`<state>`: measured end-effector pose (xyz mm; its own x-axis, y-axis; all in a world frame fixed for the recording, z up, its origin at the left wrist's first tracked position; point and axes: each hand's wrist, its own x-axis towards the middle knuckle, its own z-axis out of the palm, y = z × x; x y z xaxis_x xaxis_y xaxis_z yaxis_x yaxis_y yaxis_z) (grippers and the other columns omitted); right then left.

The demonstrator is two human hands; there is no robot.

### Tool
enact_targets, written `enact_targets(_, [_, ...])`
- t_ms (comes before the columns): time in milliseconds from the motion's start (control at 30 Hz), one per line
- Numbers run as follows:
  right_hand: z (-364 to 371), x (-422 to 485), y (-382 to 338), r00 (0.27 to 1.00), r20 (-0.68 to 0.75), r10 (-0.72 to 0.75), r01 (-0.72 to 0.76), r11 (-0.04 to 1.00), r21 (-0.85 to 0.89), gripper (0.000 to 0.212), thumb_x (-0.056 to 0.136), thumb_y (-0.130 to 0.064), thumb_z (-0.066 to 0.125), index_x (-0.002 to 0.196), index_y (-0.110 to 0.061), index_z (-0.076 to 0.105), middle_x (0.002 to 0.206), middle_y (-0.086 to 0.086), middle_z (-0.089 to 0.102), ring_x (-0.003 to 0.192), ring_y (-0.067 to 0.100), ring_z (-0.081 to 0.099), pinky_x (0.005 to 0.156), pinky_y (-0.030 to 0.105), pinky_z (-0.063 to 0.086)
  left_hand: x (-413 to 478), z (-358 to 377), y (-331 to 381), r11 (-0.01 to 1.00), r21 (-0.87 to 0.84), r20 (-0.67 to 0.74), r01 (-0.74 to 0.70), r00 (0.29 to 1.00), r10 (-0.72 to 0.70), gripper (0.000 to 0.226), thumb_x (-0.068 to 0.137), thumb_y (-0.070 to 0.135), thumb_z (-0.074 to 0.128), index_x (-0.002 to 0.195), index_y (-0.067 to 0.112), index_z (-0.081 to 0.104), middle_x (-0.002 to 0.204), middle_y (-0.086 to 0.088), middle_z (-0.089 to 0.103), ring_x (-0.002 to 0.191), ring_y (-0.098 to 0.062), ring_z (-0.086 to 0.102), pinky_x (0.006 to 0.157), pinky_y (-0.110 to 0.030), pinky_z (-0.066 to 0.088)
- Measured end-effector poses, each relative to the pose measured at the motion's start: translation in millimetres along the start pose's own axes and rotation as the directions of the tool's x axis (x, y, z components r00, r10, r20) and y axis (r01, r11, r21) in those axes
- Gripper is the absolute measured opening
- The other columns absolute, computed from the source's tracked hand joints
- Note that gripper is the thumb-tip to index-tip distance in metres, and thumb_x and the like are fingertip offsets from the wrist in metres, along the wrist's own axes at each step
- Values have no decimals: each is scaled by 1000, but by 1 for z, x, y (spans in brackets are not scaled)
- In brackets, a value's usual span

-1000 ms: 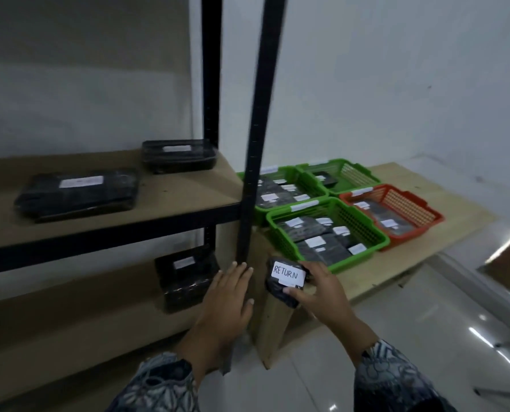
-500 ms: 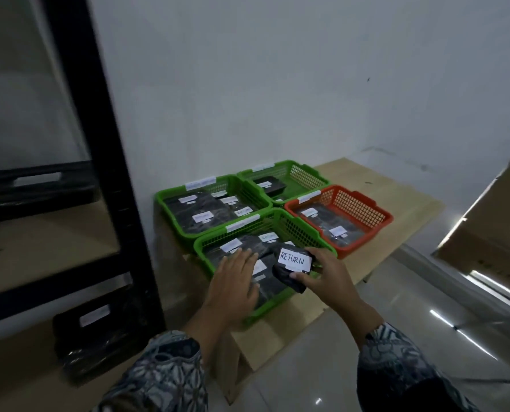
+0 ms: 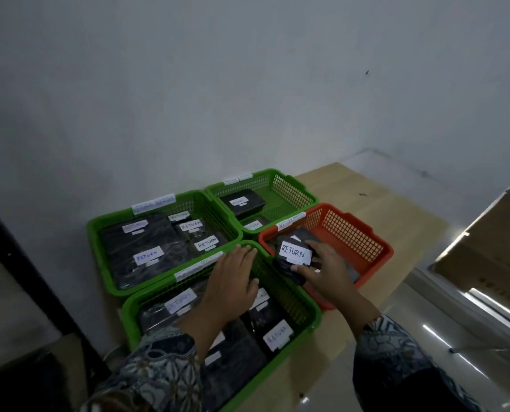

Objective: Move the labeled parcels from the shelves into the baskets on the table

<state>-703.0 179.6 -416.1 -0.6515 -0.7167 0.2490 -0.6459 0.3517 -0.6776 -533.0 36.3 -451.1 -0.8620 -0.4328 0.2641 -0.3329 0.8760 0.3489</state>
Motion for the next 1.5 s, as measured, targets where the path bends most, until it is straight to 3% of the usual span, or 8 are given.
enact_targets(167, [-12,53,57,999,42,-14,14,1000,-3,62,73,-19,81,127,-5,53,116,12,55,105,25,58,88,39,53,47,27,21,998,-8,-23,55,998,-55,62,94,34,41,148,13,21,154,-6,21,142,-21,12,116,-39,7])
enact_targets(333, [-24,107,111,995,96,-22,23,1000,-6,59,73,-16,80,125,-7,54,113,9,54,105,23,55,88,40,52,91,60,51,988,16,-29,153,988,-153,64,94,36,43,149,16,18,156,-2,17,143,-17,5,115,-36,4])
enact_targets(633, [-44,180,181,974,215,-66,68,998,-4,64,73,-10,78,131,-7,50,121,16,48,108,21,47,88,23,33,146,104,78,910,95,-40,403,915,-401,69,86,37,38,148,11,22,154,-8,21,143,-25,10,117,-45,7])
enact_targets(800, [-38,210,211,960,270,-75,93,994,-53,64,77,-13,75,134,-4,46,128,18,49,116,32,49,90,31,38,166,124,80,851,180,-77,493,870,-488,70,82,40,29,144,7,31,150,-13,29,141,-31,20,113,-51,12])
enact_targets(900, [-33,221,224,931,356,-81,137,981,-135,65,82,-22,71,138,-9,41,133,14,48,120,30,47,91,37,41,177,130,83,814,207,-46,543,836,-546,68,88,37,39,147,8,20,154,-11,19,143,-28,9,115,-49,6])
enact_targets(1033, [-23,230,234,877,477,-67,160,975,-156,66,84,-17,68,141,-7,36,135,14,46,124,29,43,99,34,35,182,134,83,769,271,-12,579,801,-599,72,92,38,38,150,12,6,158,-7,4,144,-25,-3,116,-47,1])
enact_targets(1233, [-9,236,242,811,582,-58,169,976,-138,63,81,-9,69,137,-6,41,130,16,51,120,30,47,97,30,35,180,139,80,744,301,-21,597,784,-621,72,92,40,36,150,11,5,157,-9,6,144,-27,-2,116,-48,2])
enact_targets(1500, [-5,236,239,821,569,-45,140,982,-124,68,83,-4,65,144,-10,35,133,19,45,123,31,44,102,29,33,179,140,80,744,309,-19,592,786,-618,71,90,40,33,150,10,9,157,-10,9,144,-27,-1,116,-49,3])
